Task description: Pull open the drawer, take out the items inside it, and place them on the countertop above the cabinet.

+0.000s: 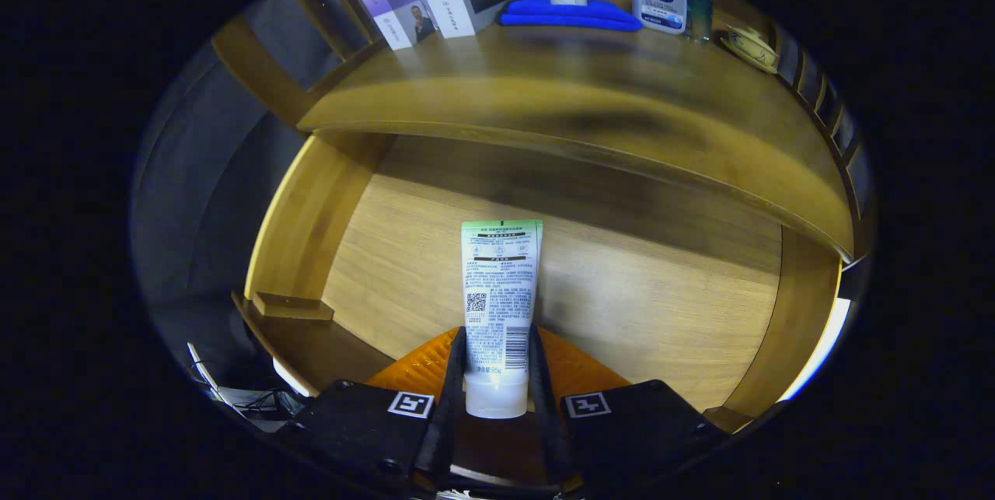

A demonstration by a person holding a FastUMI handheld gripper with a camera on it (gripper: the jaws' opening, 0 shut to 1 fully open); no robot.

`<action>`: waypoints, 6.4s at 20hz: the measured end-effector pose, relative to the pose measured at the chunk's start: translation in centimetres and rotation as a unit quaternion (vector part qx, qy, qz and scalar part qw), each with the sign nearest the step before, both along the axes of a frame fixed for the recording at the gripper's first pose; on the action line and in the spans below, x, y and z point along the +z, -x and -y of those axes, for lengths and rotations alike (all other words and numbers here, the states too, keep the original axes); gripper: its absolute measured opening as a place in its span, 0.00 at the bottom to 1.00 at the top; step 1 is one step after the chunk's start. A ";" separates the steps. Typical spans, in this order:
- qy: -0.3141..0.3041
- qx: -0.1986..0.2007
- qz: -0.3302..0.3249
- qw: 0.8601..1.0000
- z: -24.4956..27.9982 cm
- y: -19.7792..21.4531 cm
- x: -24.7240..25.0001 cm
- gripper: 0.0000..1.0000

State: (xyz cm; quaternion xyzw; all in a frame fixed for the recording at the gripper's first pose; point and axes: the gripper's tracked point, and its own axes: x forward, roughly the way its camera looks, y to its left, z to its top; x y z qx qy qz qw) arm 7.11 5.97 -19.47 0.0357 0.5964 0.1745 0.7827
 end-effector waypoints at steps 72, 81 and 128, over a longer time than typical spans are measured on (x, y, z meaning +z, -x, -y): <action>-0.065 -0.217 0.517 0.825 7.4 -5.7 19.6 0.98; -0.035 -0.218 0.554 0.803 7.1 2.8 16.6 0.98; 0.061 -0.220 0.471 0.852 3.2 9.0 0.7 0.98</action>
